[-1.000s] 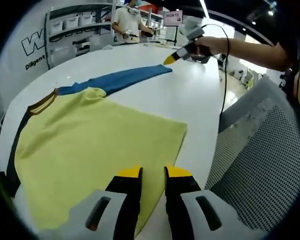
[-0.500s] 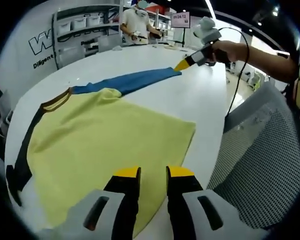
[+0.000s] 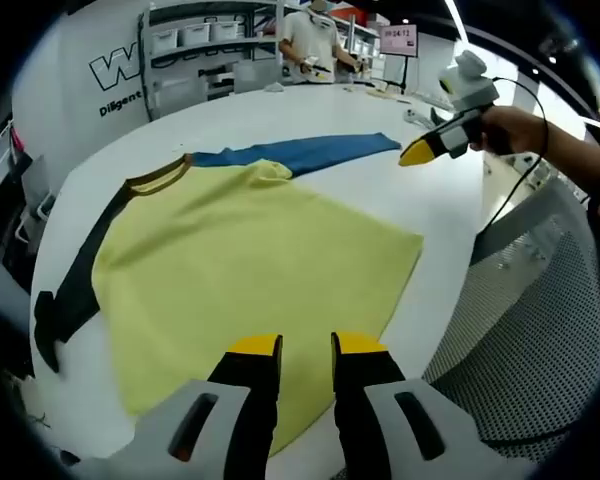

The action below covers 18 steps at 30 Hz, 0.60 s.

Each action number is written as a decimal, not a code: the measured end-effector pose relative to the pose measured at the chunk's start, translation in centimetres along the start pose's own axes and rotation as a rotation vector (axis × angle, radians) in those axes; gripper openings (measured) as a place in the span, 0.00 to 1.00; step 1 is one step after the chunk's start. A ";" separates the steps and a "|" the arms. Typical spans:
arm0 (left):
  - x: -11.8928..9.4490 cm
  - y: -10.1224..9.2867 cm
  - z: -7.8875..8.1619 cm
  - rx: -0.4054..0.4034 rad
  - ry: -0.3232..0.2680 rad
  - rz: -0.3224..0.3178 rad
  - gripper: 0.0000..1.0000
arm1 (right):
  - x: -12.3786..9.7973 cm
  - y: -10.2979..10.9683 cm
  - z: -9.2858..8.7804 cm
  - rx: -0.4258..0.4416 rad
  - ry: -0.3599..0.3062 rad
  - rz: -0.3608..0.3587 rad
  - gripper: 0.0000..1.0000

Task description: Fold the garment on the visible template until the final outline fits inside the template.

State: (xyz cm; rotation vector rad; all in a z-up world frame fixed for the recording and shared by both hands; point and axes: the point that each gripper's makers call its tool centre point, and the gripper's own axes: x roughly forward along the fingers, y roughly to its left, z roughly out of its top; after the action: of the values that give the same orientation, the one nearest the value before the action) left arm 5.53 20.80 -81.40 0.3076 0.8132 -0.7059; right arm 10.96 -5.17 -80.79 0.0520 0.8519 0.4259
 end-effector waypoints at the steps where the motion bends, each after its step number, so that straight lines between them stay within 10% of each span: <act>1: -0.3 0.5 -0.3 -0.008 0.007 0.016 0.15 | 0.0 0.5 -0.2 -0.005 0.004 0.008 0.31; 18: -3.0 4.1 -4.1 -0.002 0.117 0.184 0.16 | 0.5 6.2 -3.7 -0.130 0.078 0.103 0.28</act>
State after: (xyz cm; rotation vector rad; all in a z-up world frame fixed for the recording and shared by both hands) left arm 4.64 27.27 -81.88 0.4193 0.8837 -0.5181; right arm 6.36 0.22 -82.29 -0.0416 0.8989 0.5822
